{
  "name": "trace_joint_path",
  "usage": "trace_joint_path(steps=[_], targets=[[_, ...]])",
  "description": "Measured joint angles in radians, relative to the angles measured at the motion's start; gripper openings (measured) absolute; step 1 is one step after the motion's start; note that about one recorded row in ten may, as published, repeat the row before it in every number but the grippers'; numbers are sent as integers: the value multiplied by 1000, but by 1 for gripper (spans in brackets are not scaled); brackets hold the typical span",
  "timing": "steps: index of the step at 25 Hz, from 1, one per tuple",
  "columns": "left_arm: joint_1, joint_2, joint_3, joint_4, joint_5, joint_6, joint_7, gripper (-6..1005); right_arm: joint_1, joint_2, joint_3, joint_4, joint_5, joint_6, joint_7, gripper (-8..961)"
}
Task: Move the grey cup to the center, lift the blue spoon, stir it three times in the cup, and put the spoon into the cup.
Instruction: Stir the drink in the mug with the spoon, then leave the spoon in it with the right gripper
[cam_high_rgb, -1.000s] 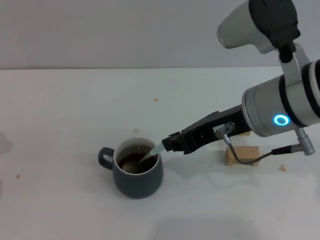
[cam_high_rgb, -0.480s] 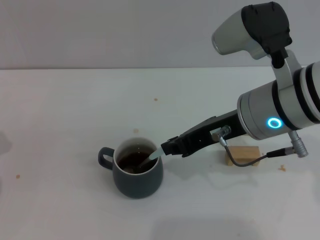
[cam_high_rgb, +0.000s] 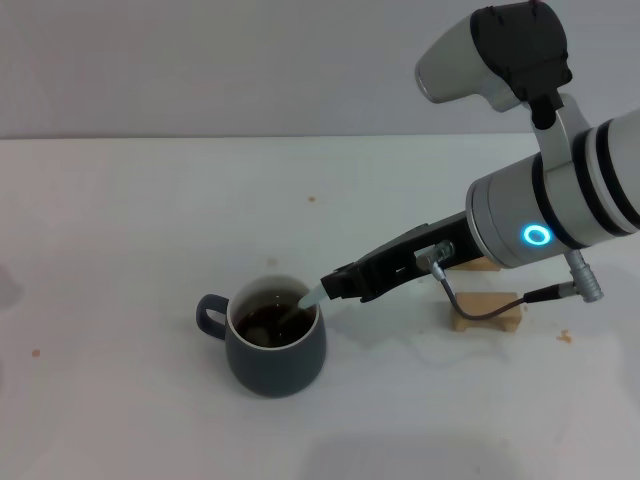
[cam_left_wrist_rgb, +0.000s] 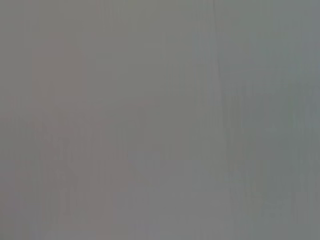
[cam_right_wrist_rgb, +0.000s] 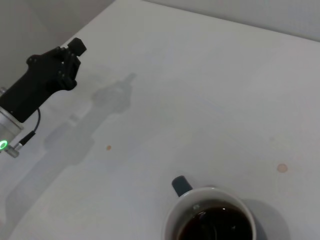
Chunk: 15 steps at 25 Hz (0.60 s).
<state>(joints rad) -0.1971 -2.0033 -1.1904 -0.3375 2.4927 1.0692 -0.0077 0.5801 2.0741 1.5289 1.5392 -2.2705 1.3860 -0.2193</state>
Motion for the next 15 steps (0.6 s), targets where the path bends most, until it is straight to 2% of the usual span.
trace_joint_path(steps=[7, 15], targets=[[3, -1, 0, 1, 0, 1, 0, -2, 23, -3, 40, -41, -36, -6, -16, 108], [5, -1, 0, 2, 0, 3, 0, -2, 15, -2, 61, -5, -48, 26, -18, 107]])
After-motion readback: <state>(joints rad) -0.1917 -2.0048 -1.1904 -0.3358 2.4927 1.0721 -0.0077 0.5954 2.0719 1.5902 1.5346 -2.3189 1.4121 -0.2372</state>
